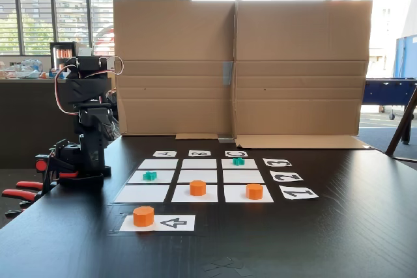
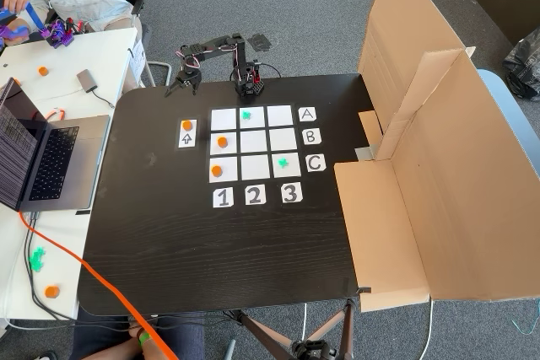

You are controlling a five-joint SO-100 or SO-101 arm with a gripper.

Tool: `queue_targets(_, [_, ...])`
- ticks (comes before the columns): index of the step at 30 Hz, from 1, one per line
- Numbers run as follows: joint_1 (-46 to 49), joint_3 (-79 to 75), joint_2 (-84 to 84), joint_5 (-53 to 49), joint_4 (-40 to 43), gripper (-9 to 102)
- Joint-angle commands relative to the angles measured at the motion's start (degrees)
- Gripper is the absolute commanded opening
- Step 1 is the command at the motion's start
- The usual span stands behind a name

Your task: Pick up the round, orange token and place it in the grid on square B2.

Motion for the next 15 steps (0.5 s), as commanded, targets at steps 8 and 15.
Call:
queue_targets(8, [-2.6,-12.4,-13.8,-1.7,0.1,69])
queue_targets(15, [-4.7,-17.8,-22.1,-1.9,0.1,69])
